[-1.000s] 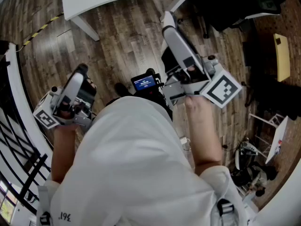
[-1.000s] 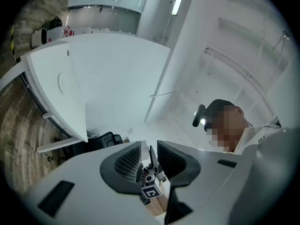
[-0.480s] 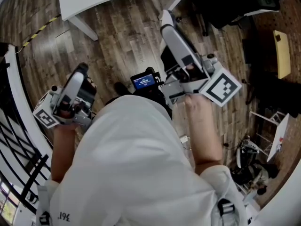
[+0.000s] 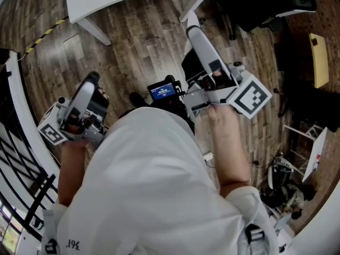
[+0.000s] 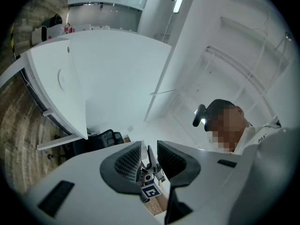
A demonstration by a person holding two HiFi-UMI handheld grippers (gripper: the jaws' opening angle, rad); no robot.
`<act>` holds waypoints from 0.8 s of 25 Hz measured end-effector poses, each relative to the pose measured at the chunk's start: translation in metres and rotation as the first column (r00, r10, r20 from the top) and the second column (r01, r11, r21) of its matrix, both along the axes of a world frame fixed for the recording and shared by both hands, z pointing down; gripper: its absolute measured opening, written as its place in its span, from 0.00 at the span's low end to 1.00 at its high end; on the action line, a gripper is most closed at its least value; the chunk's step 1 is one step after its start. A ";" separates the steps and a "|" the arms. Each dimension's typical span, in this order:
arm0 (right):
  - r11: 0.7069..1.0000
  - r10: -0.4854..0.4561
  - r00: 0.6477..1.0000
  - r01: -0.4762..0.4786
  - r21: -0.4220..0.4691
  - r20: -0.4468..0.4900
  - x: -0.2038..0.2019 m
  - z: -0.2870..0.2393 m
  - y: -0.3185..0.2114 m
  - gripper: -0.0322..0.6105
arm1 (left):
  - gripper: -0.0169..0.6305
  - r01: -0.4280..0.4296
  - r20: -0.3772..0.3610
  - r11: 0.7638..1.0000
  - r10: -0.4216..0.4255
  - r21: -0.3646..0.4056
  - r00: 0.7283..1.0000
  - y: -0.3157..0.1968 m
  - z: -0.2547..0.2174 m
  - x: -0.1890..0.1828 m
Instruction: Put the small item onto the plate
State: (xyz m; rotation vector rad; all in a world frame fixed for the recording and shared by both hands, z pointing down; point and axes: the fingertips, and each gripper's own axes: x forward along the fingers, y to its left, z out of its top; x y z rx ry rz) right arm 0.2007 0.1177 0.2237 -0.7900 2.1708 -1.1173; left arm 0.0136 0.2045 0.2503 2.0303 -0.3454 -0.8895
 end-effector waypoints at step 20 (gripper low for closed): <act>0.999 -0.031 0.999 0.032 -0.005 0.019 -0.006 0.004 0.001 0.55 | 0.20 0.007 -0.004 1.000 -0.007 -0.004 1.000 0.000 0.001 -0.001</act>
